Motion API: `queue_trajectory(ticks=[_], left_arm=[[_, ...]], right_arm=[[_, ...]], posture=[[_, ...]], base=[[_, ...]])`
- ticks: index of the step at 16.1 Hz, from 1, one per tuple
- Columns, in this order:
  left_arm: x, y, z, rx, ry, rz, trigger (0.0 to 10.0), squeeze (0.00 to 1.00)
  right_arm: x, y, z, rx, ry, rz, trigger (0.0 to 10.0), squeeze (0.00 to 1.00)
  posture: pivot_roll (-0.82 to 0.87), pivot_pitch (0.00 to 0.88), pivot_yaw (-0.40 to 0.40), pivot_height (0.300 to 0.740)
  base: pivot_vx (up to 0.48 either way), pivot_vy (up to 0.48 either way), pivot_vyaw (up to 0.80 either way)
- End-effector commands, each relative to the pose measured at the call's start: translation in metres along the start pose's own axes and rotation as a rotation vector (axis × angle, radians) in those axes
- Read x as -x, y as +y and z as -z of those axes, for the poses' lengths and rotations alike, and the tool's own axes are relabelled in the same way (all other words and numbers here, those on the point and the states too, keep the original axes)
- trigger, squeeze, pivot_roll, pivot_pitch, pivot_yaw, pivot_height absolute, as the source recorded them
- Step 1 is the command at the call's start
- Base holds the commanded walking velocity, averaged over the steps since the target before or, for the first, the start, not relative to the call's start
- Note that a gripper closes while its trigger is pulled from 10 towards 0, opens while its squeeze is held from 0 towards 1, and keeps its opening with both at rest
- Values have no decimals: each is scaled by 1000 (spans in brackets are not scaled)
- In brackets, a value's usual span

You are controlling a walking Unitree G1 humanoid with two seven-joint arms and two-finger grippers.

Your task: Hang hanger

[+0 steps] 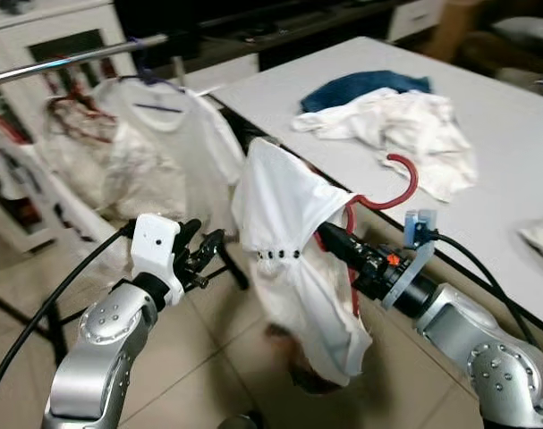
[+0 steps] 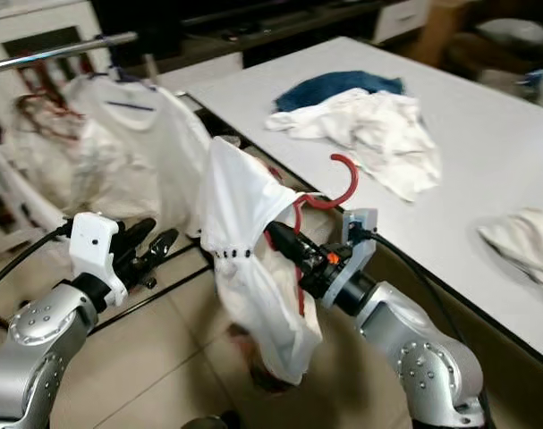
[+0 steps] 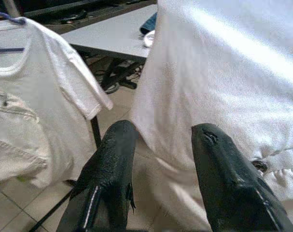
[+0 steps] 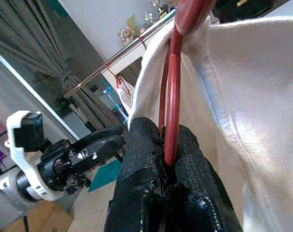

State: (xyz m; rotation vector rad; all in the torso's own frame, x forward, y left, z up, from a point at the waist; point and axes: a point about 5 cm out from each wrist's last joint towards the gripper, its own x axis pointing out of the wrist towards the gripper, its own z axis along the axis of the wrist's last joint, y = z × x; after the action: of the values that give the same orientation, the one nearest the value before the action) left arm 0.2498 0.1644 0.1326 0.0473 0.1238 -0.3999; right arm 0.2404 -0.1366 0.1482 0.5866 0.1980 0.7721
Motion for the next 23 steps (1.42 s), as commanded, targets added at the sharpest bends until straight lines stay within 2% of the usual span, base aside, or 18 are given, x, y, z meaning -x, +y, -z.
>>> queue_trajectory(ticks=[1, 7, 11, 13, 14, 15, 16, 17, 18, 20, 21, 22, 23], left_arm=[[0, 6, 0, -24, 6, -21, 10000, 345], [0, 8, 2, -34, 8, -38, 10000, 345], [-2, 10, 3, -50, 9, -50, 10000, 345], [-4, 16, 4, -81, 20, -70, 10000, 345], [-4, 17, 4, -88, 22, -73, 10000, 345], [-6, 23, 8, -140, 60, -91, 10000, 345], [-7, 24, 9, -163, 70, -91, 10000, 345], [-9, 31, 11, -223, 97, -112, 10000, 341], [-10, 36, 13, -241, 109, -125, 10000, 345], [-9, 45, 15, -220, 119, -131, 10000, 392], [-9, 49, 15, -204, 119, -130, 10000, 804], [-9, 52, 15, -191, 112, -120, 10000, 1000], [-10, 54, 13, -198, 107, -105, 10000, 1000]], right_arm=[[-2, 1, -4, 19, -24, -18, 10000, 0], [-5, -6, -8, 63, -6, -5, 10000, 0], [-10, -29, -12, 135, 1, 187, 10000, 0], [-11, -34, -17, 253, 40, 209, 10000, 0], [-12, -34, -17, 274, 51, 208, 10000, 0], [-14, -34, -17, 343, 96, 204, 10000, 0], [-15, -35, -17, 356, 106, 209, 10000, 0], [-18, -36, -19, 406, 130, 212, 10000, 0], [-20, -36, -20, 432, 140, 210, 10000, 0], [-20, -36, -27, 473, 144, 181, 10000, 0], [-19, -36, -30, 477, 144, 162, 10000, 0], [-17, -35, -35, 490, 154, 122, 10000, 0], [-15, -33, -37, 521, 182, 80, 10000, 0]], posture=[[-86, 0, 30, 740], [-80, 0, 14, 740], [-78, 0, 9, 740], [-83, 0, 17, 740], [-83, 0, 17, 740], [-84, 0, 17, 740], [-83, 0, 12, 740], [-81, 0, 10, 740], [-82, 0, 11, 740], [-82, 0, 14, 740], [-82, 0, 14, 740], [-86, 0, 18, 740], [-87, 0, 20, 740]], base=[[0, 0, 712], [0, 0, 712], [0, 0, 712], [0, 0, 712], [0, 0, 712], [0, 0, 712], [0, 0, 712], [0, 0, 712], [0, 0, 712], [0, 0, 712], [0, 0, 712], [0, 0, 712], [0, 0, 712]])
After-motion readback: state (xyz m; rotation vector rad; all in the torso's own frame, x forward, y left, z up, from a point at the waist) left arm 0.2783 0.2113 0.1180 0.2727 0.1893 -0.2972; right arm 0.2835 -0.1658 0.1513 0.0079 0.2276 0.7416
